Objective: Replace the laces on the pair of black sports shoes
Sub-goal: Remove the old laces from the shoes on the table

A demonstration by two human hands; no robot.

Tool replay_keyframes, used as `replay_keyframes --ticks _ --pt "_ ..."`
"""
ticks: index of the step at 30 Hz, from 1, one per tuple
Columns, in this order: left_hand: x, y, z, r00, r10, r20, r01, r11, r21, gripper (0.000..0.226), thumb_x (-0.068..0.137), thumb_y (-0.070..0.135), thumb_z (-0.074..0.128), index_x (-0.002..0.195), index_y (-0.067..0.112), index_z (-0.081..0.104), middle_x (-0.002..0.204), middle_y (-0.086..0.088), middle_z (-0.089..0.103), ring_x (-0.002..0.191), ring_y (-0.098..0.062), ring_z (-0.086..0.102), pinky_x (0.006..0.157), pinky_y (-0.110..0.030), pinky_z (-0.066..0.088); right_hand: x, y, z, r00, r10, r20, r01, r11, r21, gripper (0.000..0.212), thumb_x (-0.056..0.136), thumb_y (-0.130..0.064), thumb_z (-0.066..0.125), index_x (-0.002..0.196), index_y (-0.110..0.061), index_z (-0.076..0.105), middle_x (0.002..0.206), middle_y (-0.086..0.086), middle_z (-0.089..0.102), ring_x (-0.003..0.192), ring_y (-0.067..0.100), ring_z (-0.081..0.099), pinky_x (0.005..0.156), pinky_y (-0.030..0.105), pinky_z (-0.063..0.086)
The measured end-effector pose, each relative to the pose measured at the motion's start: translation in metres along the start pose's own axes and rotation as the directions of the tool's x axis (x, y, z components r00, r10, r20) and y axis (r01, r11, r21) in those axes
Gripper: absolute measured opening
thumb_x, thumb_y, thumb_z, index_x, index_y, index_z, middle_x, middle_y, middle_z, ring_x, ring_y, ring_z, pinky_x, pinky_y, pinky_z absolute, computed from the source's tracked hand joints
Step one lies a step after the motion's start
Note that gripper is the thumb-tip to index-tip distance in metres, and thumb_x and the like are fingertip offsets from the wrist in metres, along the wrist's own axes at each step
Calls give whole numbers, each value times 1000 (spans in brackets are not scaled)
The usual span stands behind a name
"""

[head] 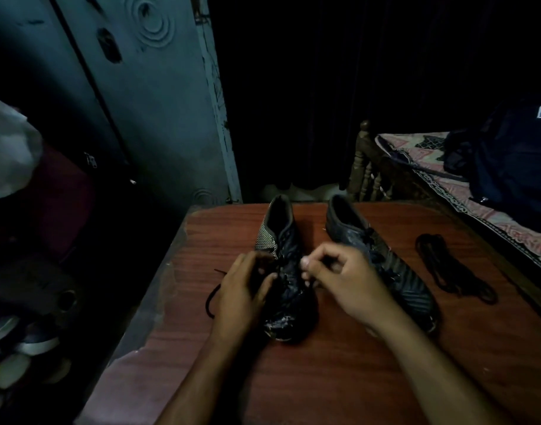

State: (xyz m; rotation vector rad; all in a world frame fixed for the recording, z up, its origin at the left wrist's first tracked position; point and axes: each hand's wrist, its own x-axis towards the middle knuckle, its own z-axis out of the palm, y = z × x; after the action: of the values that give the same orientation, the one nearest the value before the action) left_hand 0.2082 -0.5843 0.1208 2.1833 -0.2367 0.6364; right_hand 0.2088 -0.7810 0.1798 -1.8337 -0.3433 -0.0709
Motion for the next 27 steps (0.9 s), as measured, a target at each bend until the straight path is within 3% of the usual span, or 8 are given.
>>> replay_keyframes --ticks 2,5,8,10,13,16,21,27 --pt "0 0 1 999 -35 0 35 999 0 27 89 11 77 112 24 70 102 13 62 96 2 59 82 -5 40 8 -5 -15 989 5 -151 7 997 80 17 95 -15 67 79 -10 66 65 5 69 62 20 68 67 41 57" --pt "1 -1 2 996 -85 -4 85 996 9 29 91 15 76 119 23 72 101 15 60 97 5 58 80 -1 37 18 -10 -37 959 -39 -281 35 999 -19 19 97 -20 65 79 -13 64 61 6 67 59 23 69 58 36 56" --pt "2 1 2 996 -86 11 85 996 23 30 91 17 77 121 22 73 98 18 56 93 11 57 78 2 35 19 -10 -46 959 -114 -259 33 954 -298 21 95 -27 68 75 -22 65 60 2 64 51 19 65 51 36 55" --pt "1 0 2 996 -77 34 76 996 53 30 92 22 76 122 24 73 102 14 58 89 9 59 78 -1 39 19 -10 -44 979 -104 -174 -8 838 -546 21 92 -36 71 74 -24 68 60 -2 62 57 15 62 54 33 52" --pt "-1 -1 3 994 -98 40 91 986 139 29 95 34 71 123 31 70 111 13 61 92 1 64 80 -27 56 18 -13 -32 998 35 -49 -60 623 -780 25 90 -49 68 87 -25 73 74 -7 67 78 17 67 71 30 53" --pt "-2 5 0 994 -105 36 91 958 270 27 97 44 64 122 34 66 115 11 62 96 -13 66 75 -38 55 16 -15 -11 999 -32 10 28 639 -769 33 90 -54 65 110 -27 67 99 -8 59 98 17 61 85 32 50" --pt "3 10 -5 996 -73 58 42 907 418 20 98 49 59 110 34 64 104 10 59 86 -18 62 67 -31 34 15 1 24 972 60 229 118 716 -688 43 96 -49 58 136 -35 49 124 -14 45 113 13 56 95 36 49" --pt "13 4 -4 992 -105 71 68 915 399 14 101 41 56 108 31 62 101 11 55 89 -19 62 67 -32 35 26 15 7 990 -11 144 107 723 -683 11 96 -30 65 99 -23 73 96 -12 56 87 7 54 81 28 48"
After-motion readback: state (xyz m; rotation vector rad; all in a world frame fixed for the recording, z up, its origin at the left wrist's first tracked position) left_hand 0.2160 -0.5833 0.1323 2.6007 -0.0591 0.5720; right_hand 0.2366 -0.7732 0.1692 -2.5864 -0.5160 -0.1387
